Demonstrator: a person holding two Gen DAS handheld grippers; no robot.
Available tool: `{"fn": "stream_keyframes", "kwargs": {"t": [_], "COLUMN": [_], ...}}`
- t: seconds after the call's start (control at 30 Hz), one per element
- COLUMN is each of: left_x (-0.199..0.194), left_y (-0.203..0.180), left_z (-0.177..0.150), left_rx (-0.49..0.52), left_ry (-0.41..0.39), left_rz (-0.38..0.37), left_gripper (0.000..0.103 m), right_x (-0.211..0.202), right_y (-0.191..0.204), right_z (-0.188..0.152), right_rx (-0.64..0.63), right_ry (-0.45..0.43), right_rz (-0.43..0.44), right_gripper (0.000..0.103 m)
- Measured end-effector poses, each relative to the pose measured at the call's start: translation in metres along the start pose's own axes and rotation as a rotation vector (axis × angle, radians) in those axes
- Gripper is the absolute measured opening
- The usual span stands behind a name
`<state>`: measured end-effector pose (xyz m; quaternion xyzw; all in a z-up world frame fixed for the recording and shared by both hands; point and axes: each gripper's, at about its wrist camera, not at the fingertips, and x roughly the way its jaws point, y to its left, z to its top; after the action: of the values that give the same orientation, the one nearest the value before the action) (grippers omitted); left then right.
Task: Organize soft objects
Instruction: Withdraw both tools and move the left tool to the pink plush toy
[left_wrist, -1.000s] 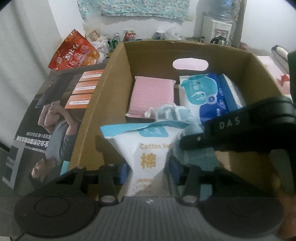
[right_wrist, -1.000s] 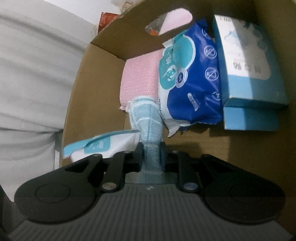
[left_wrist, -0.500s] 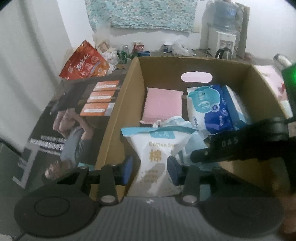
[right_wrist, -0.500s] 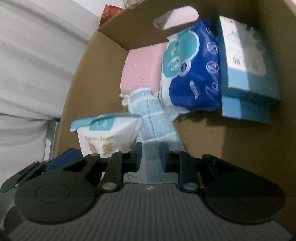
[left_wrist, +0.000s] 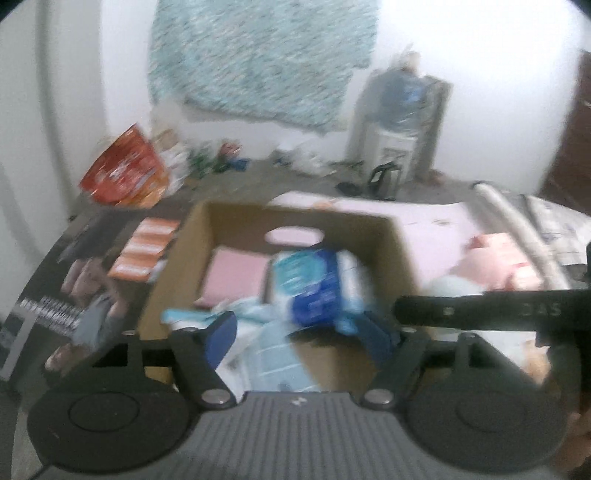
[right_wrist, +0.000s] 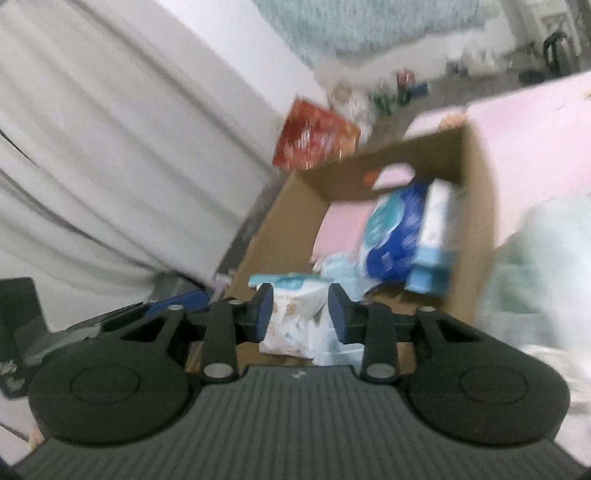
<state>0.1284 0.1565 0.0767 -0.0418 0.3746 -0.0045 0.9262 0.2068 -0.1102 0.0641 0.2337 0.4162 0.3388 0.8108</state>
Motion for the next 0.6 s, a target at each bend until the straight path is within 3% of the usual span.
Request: {"fn": "stream_keyframes", "kwargs": {"t": [0.1,0.33,0.47,0.6], "left_x": [-0.003,0.025,0.058,0.105], "left_y": [-0.034,-0.125,-0.175,-0.223], "left_z": [0.009,0.029,0.041,0.052], "left_rx": [0.042,0.131,0.153,0.146], "left_ry": [-0.007,0.035,0.083,0.158], "left_rz": [-0.077,-0.216,-0.274,-0.331], "left_gripper": [0.083,0.092,0.095,0.097], "right_x": [-0.056,-0.167,-0.192,-0.187], "right_y": [-0.028,-0.106,-0.149,-0.182], "right_z": [0.003,0.002,-0.004,-0.008], "right_rx": [0.019,0.069,0.108,0.111], "right_ry": [-0.099,-0.291,-0.324,-0.318], "right_rz": [-0.032,-0.219,-0.308,-0.354], "right_gripper": [0.043,0.058,0.067,0.072]}}
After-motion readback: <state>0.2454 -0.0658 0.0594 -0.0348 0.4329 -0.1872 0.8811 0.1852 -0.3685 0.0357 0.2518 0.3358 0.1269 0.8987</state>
